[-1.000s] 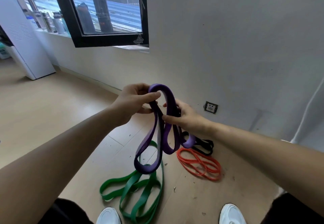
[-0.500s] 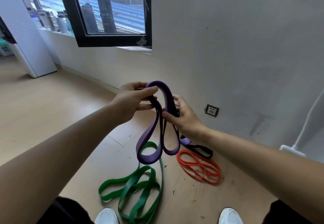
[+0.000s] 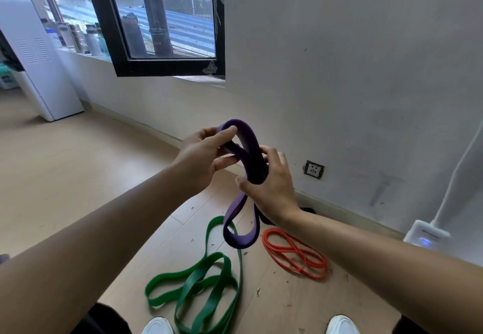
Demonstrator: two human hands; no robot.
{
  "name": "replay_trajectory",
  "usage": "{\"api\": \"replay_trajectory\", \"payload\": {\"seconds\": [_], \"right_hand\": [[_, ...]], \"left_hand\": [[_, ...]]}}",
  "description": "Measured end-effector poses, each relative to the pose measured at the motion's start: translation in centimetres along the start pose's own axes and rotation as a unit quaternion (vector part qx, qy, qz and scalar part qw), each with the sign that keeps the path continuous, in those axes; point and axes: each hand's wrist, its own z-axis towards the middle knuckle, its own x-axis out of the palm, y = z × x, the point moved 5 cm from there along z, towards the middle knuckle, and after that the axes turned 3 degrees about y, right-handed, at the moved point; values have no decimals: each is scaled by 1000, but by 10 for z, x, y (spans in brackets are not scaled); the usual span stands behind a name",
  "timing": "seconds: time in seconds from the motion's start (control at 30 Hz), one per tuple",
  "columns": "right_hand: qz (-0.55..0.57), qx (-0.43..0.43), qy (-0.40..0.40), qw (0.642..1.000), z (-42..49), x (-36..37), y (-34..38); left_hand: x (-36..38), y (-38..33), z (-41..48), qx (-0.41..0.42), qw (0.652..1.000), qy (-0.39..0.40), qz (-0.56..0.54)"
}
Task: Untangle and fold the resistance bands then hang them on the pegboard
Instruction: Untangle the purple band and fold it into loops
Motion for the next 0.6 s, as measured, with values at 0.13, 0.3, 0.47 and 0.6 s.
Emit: {"api": "replay_trajectory", "payload": {"seconds": [0.13,0.3,0.47,0.6], "right_hand": [[-18,-29,41,999,1,-11,-10],[-60,5,120,991,-13,-18,-46],[-116,74,151,979,-39,-9,-98],[-122,138,173,968,-74,11,-145]], "left_hand": [[-14,2,-1,-10,998,6,64],[-25,35,0,-64,968,38,238],[-37,109,7,-150,924,62,347],[-46,173,10,-182,930,39,317]]}}
